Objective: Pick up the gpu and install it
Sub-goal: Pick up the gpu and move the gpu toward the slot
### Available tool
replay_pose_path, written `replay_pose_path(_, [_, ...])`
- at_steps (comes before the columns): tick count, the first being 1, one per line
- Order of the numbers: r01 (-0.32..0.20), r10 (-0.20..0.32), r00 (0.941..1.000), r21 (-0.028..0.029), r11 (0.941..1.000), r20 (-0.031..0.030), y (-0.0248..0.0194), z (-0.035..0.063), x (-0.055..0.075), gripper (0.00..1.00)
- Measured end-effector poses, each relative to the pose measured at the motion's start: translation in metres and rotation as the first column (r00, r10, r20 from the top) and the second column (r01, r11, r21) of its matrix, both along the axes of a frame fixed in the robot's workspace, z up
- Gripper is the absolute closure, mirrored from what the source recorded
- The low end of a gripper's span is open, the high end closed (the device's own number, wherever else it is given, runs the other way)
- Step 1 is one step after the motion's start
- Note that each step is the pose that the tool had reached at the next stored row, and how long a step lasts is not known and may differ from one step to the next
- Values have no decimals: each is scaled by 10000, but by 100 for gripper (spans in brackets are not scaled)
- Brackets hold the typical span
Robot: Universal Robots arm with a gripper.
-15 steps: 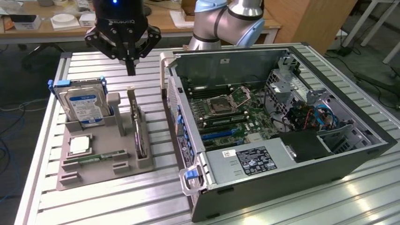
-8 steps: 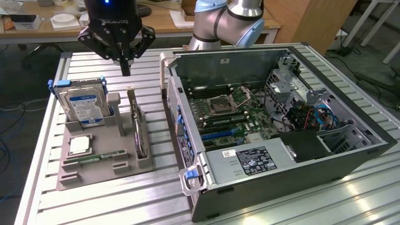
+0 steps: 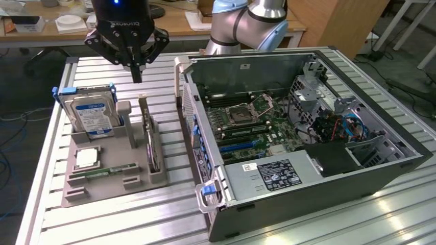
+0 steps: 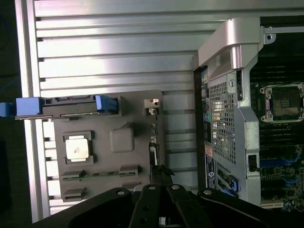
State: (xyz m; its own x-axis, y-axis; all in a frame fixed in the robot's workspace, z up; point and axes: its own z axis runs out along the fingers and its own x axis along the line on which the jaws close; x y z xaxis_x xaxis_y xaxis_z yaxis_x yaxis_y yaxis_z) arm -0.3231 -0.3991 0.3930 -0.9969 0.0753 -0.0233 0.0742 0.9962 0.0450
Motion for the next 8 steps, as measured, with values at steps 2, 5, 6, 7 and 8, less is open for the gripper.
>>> replay_pose_path(2, [0,0,10000,0,10000,0,0,0,0,90])
replay_pose_path(5, [0,0,10000,0,10000,0,0,0,0,89])
replay_pose_path(6, [0,0,10000,0,10000,0,0,0,0,83])
replay_pose_path(7, [0,0,10000,0,10000,0,0,0,0,83])
replay_pose_path(8, [0,0,10000,0,10000,0,0,0,0,77])
